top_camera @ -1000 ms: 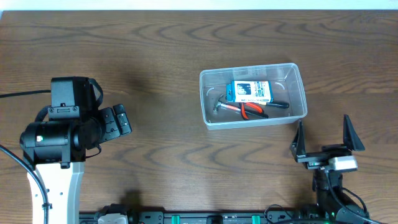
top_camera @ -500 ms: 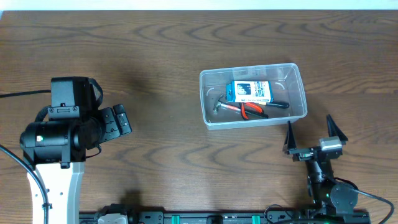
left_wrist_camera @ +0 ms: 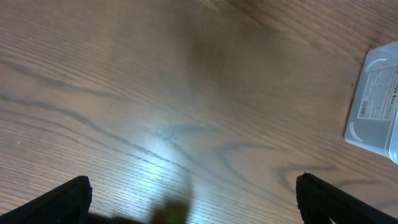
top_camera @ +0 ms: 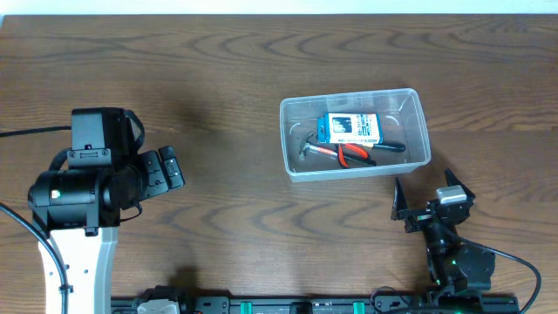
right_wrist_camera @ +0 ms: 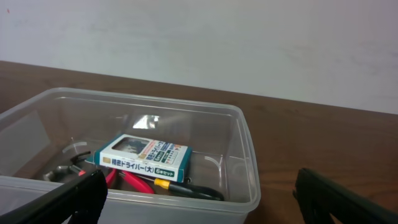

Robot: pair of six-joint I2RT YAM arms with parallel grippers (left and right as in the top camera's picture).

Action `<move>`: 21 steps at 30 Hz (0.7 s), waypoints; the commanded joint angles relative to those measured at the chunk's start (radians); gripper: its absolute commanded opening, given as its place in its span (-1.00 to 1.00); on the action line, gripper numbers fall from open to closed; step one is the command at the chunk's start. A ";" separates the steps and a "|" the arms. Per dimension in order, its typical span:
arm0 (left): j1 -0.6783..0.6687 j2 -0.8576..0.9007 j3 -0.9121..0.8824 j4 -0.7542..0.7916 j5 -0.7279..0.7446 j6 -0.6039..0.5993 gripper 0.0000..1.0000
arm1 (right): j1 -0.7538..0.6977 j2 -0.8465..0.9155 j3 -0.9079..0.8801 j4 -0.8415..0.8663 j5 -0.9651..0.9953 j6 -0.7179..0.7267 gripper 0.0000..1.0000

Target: Pack container

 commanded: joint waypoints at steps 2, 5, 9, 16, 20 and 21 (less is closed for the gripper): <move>0.003 0.003 0.013 0.000 -0.005 -0.013 0.96 | -0.001 -0.006 -0.002 -0.004 -0.016 0.002 0.99; 0.003 0.003 0.013 0.000 -0.005 -0.013 0.96 | -0.001 -0.006 -0.002 -0.003 -0.005 0.042 0.98; 0.003 0.003 0.013 0.000 -0.005 -0.013 0.96 | -0.001 -0.006 -0.002 -0.009 0.053 0.139 0.98; 0.003 0.003 0.013 0.000 -0.005 -0.013 0.96 | -0.001 -0.006 -0.002 -0.015 0.115 0.142 0.98; 0.003 0.003 0.013 0.000 -0.005 -0.013 0.96 | -0.001 -0.006 -0.002 -0.015 0.115 0.132 0.99; 0.003 0.003 0.013 0.000 -0.005 -0.013 0.96 | -0.001 -0.006 -0.002 -0.015 0.115 0.132 0.99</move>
